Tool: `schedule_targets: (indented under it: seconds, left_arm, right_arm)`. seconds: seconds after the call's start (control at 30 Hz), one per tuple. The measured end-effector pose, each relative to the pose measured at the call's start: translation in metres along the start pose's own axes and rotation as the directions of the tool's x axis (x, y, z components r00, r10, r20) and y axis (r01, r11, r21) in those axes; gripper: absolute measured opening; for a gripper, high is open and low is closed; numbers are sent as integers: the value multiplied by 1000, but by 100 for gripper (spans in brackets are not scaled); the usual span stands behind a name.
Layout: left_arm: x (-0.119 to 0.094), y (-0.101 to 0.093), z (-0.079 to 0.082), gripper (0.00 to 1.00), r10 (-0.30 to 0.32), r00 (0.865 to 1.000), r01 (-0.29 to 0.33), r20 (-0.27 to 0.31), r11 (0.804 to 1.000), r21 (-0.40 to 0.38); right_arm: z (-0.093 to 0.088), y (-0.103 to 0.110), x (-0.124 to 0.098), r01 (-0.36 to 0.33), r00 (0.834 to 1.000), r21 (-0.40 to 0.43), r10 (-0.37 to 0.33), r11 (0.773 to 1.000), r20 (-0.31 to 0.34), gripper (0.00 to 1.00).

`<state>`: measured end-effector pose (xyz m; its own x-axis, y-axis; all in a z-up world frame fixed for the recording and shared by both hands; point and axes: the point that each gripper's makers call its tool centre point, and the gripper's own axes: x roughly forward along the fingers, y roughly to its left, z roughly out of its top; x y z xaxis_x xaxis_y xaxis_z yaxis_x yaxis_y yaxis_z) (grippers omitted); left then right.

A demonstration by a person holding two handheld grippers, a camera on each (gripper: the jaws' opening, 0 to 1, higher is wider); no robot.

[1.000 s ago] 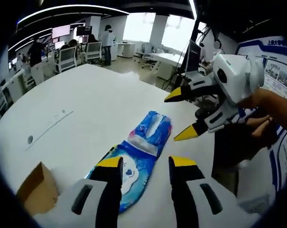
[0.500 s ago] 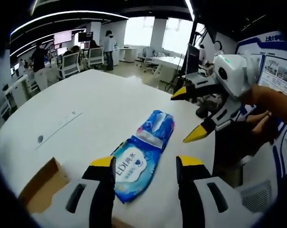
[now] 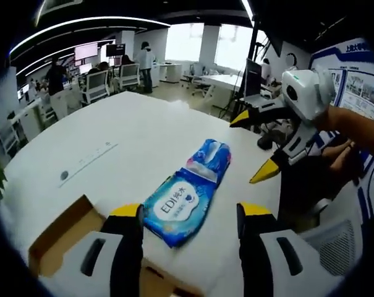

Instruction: Operate the shoe box by opening the lid, removing the specified soft item, and placing it in the target area until the item is outside and the box remains undamaged.

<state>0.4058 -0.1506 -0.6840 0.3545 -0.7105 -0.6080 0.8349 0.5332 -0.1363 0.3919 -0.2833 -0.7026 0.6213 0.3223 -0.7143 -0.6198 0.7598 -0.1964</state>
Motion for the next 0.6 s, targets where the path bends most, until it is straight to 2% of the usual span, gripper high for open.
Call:
schedule_targets:
  seconds: [0.23,0.6]
  left_arm:
    - [-15,5,-8,69,17,1000,-17,-10,1000,21]
    - [-41,27,-14,73,64,998,-64,15,998,-11]
  right_arm:
    - [12,13,-1,-29,999,6,29,1000,15,80]
    - [27,29,4,-69,997,5,69,998,27,83]
